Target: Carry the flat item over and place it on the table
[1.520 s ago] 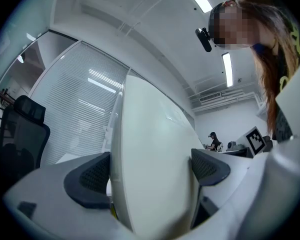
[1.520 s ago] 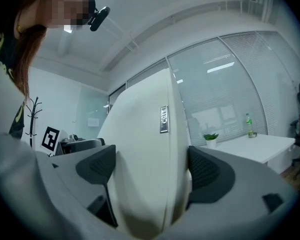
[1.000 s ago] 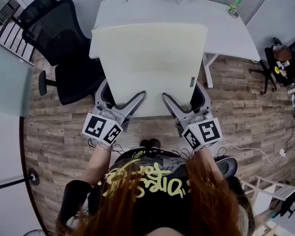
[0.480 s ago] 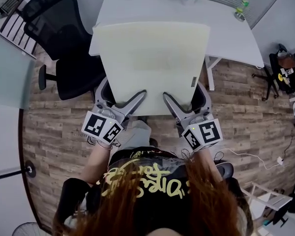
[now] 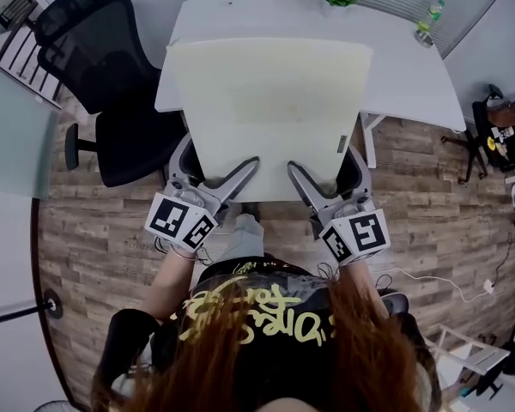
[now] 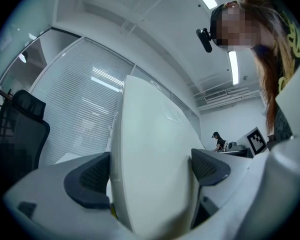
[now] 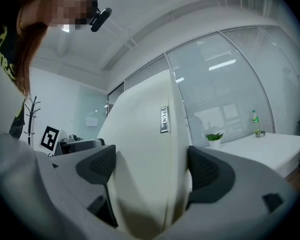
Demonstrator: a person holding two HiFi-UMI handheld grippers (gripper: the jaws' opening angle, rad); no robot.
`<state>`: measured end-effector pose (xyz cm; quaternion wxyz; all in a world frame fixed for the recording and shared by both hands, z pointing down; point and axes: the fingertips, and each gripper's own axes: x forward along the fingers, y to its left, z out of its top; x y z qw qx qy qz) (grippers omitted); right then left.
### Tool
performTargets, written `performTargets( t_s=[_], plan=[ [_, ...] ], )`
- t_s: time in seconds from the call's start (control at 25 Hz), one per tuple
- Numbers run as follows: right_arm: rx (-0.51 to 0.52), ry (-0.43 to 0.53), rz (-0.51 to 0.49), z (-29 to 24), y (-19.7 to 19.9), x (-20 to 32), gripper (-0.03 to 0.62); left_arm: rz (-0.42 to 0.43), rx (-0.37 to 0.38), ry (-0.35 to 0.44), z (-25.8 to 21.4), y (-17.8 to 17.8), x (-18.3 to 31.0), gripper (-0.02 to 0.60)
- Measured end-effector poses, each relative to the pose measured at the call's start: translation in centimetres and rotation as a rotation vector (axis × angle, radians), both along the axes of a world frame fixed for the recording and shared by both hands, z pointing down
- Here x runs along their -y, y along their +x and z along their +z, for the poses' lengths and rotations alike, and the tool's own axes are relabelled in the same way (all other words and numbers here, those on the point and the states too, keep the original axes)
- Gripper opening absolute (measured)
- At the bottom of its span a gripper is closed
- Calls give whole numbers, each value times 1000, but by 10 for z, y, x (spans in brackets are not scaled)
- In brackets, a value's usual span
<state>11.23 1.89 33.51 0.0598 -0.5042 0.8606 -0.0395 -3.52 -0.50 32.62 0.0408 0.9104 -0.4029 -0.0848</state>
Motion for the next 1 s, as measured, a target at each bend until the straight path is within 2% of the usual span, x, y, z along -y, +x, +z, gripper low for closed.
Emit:
performTargets(
  t_s=[0.6, 1.0],
  plan=[
    [-3, 2, 26, 1, -17, 138, 434, 36, -3, 6, 1, -16, 143, 500],
    [-3, -18, 24, -1, -26, 211, 434, 33, -3, -17, -1, -25, 215, 500]
  ],
)
